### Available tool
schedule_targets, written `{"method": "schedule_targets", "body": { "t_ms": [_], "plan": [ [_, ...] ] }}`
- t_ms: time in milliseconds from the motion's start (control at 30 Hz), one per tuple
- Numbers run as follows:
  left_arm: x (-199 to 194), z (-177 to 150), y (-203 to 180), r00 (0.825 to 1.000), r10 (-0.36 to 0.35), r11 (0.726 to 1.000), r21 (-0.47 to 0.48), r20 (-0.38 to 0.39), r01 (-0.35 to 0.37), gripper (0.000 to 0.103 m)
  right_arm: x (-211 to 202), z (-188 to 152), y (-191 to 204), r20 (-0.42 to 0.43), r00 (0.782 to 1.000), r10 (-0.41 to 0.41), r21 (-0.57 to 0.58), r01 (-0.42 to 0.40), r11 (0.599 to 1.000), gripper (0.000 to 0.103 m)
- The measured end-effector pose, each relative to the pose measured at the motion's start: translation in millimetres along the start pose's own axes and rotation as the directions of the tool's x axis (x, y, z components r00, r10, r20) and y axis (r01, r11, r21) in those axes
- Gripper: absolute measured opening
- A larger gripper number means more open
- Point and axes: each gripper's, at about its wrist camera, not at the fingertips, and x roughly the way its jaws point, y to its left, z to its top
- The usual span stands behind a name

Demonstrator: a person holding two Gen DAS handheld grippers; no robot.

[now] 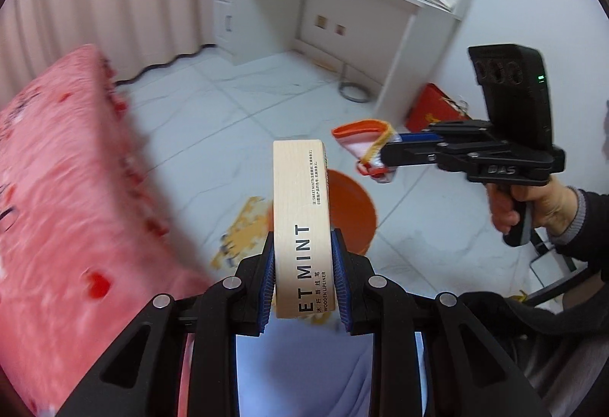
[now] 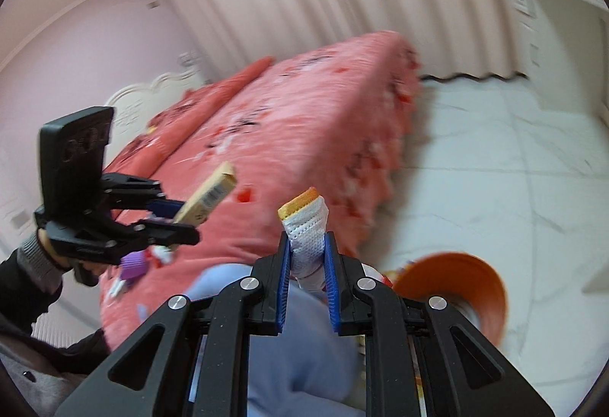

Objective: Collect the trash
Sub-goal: 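Carry the wooden box and white sock over the orange bucket with both tools, then open both tools to drop the box and sock into the orange bucket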

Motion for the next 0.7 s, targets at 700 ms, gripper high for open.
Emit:
{"method": "schedule_targets", "body": {
  "t_ms": [700],
  "plan": [
    [129.6,33.2,-0.3,0.981,-0.105,0.994,-0.049,-0.162,0.098,0.029,83.9,-37.2,-118.2,-0.126,0.991,-0.052,0.223,0.079,0.972,0.032]
  ]
}}
